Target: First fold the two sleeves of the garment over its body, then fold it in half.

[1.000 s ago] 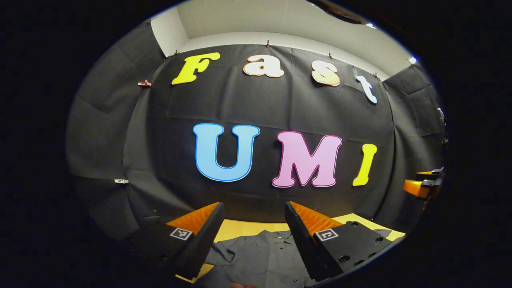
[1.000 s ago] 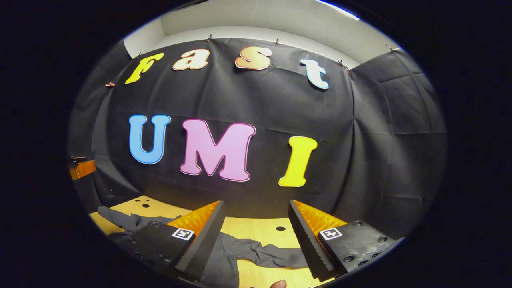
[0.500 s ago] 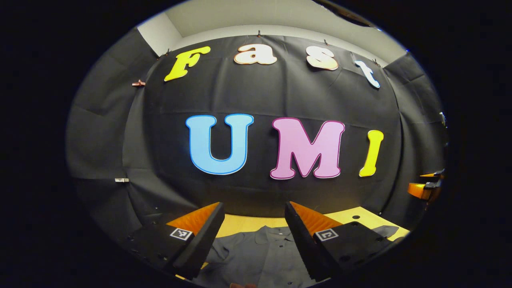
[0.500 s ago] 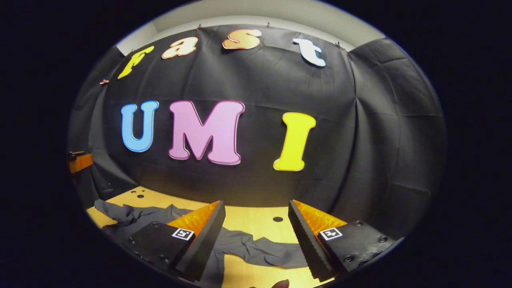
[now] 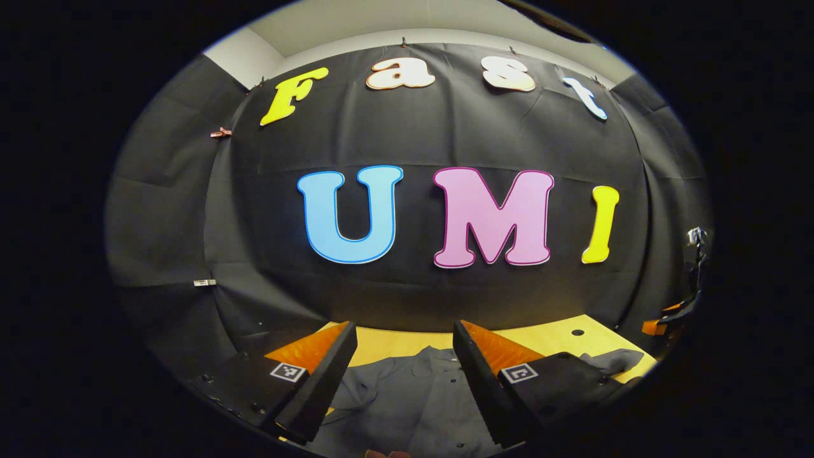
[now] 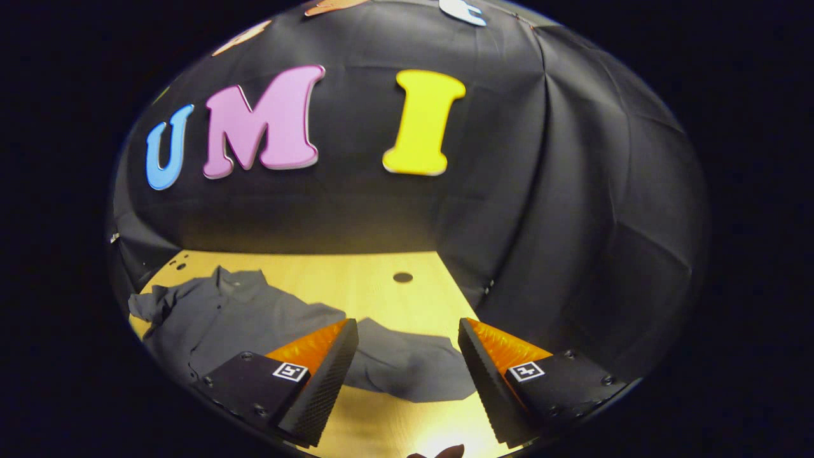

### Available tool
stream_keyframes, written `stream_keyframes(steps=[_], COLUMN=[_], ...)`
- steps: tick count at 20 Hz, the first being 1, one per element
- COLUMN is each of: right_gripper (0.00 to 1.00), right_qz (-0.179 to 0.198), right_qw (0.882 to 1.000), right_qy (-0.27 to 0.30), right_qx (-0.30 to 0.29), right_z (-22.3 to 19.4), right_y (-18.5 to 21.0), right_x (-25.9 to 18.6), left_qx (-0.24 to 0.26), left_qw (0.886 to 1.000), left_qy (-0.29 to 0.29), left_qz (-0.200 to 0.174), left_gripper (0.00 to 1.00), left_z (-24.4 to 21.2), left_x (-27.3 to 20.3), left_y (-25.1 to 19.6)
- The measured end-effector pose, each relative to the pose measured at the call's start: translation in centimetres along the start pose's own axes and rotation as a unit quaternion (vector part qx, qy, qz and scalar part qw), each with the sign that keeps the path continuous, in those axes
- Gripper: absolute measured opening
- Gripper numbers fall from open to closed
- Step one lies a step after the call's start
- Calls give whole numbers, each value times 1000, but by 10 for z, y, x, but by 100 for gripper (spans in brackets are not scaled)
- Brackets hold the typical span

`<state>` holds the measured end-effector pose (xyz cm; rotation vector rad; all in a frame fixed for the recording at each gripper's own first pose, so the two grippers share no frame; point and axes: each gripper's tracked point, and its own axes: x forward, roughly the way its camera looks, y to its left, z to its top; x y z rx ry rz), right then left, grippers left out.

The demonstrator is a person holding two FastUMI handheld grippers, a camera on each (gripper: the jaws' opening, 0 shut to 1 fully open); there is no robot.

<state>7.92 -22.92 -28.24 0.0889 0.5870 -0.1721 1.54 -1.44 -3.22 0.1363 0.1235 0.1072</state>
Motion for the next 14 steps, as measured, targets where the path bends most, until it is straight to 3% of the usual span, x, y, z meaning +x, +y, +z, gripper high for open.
stream_keyframes(steps=[5, 14], right_gripper=[99, 96], right_qz=[0, -7], right_qw=[995, 983], right_qy=[94, 181], right_qx=[45, 13], right_z=[-64, -143], right_y=[-20, -31], right_x=[55, 130], left_qx=[14, 27], left_qw=[999, 996], left_qy=[20, 53], left_qz=[22, 60], left_gripper=[96, 96], left_z=[-8, -17], left_x=[-9, -23], left_y=[5, 16])
